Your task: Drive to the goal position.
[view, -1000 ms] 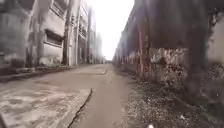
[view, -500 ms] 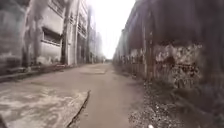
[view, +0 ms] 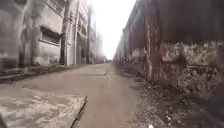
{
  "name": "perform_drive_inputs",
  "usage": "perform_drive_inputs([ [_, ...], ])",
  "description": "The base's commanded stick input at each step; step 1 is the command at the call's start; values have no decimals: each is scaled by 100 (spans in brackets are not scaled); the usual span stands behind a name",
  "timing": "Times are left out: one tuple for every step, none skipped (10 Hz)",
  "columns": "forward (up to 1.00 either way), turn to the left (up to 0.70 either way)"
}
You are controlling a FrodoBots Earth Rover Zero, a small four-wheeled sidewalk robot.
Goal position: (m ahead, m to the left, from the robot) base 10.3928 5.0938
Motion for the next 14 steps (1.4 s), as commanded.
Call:
perform_drive_inputs([
  [50, 0],
  [50, 0],
  [50, 0],
  [50, 0],
  [50, 0],
  [50, 0],
  [50, 0],
  [50, 0],
  [50, 0],
  [50, 0],
  [50, 0],
  [50, 0],
  [50, 0],
  [50, 0],
])
